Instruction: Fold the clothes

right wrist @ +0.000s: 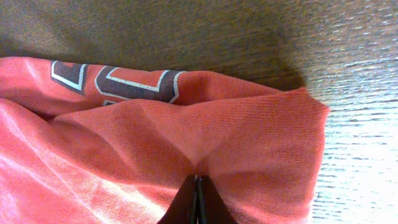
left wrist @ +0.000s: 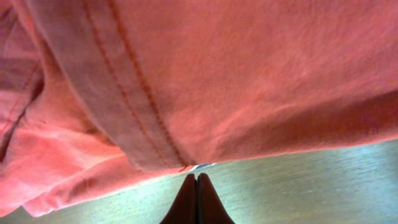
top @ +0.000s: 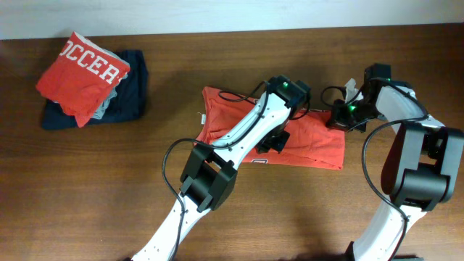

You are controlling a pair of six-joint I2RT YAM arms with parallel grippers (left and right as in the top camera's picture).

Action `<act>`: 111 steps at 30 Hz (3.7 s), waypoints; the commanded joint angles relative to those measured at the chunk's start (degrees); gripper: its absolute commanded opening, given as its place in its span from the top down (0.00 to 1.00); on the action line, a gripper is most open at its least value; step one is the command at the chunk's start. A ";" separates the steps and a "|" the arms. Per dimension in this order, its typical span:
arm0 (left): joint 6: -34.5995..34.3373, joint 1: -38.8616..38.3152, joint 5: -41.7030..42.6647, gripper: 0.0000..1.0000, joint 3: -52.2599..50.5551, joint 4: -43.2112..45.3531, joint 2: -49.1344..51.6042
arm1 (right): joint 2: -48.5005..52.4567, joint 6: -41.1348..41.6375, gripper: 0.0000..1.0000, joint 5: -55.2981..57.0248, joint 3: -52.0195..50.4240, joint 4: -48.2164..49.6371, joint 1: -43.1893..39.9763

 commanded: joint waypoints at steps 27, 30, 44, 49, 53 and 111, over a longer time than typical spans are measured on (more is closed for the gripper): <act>-0.55 3.10 2.47 1.00 -2.19 6.67 0.44 | -1.05 -0.79 0.78 0.09 3.39 -1.88 0.20; 0.15 3.15 3.54 1.00 0.76 5.46 -0.48 | -1.05 -4.63 0.64 0.09 8.81 -5.84 0.20; 0.13 8.63 3.43 0.77 5.51 14.97 -3.28 | -1.01 -6.84 0.48 12.59 15.15 -25.35 -4.37; 0.13 8.76 3.52 0.77 5.44 17.73 -3.13 | -1.01 -6.86 0.47 12.09 8.90 -22.18 -4.70; 0.11 8.72 5.25 0.77 5.44 18.56 -2.27 | -1.01 -6.84 0.47 10.34 4.46 -17.68 -4.59; 0.11 17.31 26.03 0.99 32.54 5.81 1.53 | -1.03 -12.41 0.96 1.64 11.89 -17.00 -17.38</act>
